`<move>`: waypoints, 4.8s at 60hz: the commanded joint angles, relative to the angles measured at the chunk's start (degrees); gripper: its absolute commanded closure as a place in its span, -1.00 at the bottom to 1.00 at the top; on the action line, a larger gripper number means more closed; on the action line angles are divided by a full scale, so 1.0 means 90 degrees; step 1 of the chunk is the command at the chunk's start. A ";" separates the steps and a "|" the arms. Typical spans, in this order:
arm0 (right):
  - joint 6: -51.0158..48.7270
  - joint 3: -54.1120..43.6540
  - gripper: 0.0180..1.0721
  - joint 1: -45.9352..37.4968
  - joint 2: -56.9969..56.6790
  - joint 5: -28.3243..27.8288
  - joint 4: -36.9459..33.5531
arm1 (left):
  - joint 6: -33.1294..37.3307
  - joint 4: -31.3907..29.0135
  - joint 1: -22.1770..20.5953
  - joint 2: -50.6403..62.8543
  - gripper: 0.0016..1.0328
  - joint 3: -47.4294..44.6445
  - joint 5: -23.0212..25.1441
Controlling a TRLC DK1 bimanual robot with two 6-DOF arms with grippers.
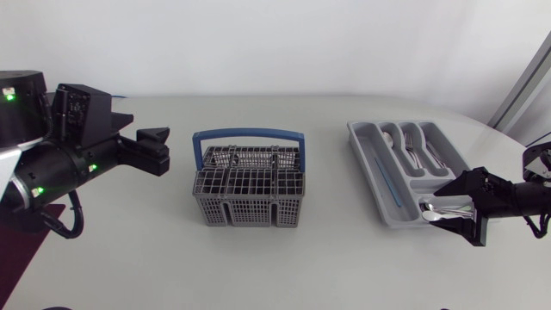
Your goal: Unload the cutlery basket into the drawer organizer.
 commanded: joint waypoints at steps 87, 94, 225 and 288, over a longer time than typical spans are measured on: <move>-0.0634 -0.0338 0.79 -0.0079 -0.0222 0.0006 -0.0606 | 0.0061 0.0057 -0.0014 -0.0066 -0.93 -0.0238 -0.0007; -0.0634 -0.0368 0.81 -0.0049 -0.0203 0.0016 -0.0616 | 0.0061 0.0047 0.0006 -0.0085 -0.93 -0.0238 -0.0007; -0.0848 0.0716 -0.27 -0.0499 0.0774 0.0211 -0.0596 | 0.0012 -0.0129 -0.0258 -0.0105 -0.93 -0.0092 -0.0007; -0.1171 0.0931 0.86 0.0068 0.0920 0.1100 -0.0675 | 0.0021 -0.0060 -0.0228 -0.0046 -0.93 -0.0111 -0.0007</move>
